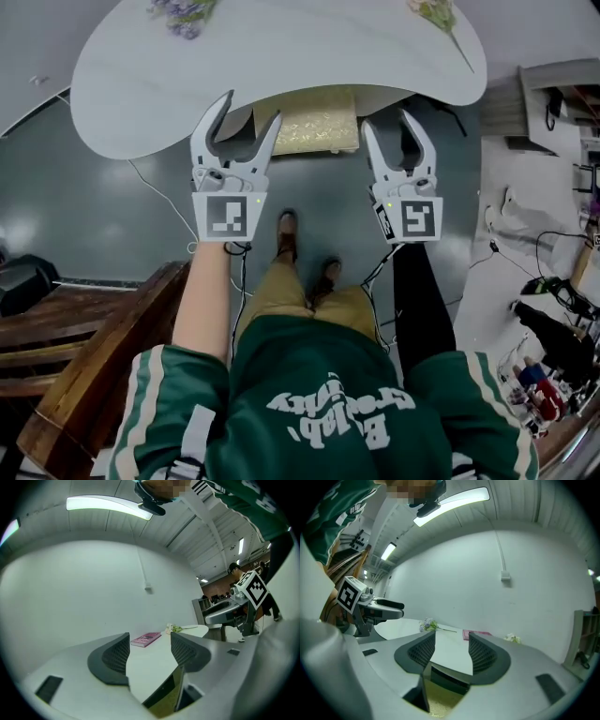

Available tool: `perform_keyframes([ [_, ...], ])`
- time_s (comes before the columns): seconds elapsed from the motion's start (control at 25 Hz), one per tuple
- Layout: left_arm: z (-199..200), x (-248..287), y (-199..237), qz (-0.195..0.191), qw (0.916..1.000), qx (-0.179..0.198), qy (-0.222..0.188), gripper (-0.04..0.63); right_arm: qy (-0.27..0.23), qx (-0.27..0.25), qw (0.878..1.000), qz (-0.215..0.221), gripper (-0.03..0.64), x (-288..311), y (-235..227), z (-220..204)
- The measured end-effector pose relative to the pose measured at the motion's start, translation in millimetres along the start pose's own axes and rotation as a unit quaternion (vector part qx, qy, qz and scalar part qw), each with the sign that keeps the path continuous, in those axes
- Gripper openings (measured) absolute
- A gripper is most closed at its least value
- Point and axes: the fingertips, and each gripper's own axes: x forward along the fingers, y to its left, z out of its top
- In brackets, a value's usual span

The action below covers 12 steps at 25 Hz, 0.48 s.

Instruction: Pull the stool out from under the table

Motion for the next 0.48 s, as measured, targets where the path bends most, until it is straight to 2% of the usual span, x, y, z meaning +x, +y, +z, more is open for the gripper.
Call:
perform_keyframes([
  [0.08,-21.8,-6.6,-13.1,-0.004,0.9998,-0.002,0.017,0.279,0.011,0.003,1.000,0.004,0.225,-1.9,3.3,-26.1],
  [0.24,-73.5,-29.2,-44.0,-0.008,0.9986,-0.037,0.037,0.279,0.032,0.015,0.999,0.012,0.230,-11.4,22.9,-88.1],
  [0.36,-118.3,-41.9,-56.7,0.023,0.9938,-0.098,0.047,0.279,0.044,0.026,0.999,0.015,0.247,-14.8,33.2,-136.2],
  [0.4,-131.0,-46.7,-60.2,0.030,0.9923,-0.109,0.049,0.279,0.049,0.025,0.998,0.018,0.248,-16.4,37.8,-151.7],
  [0.48,-154.2,-56.0,-68.7,0.036,0.9922,-0.107,0.053,0.279,0.058,0.024,0.998,0.023,0.277,-20.0,43.8,-182.0],
])
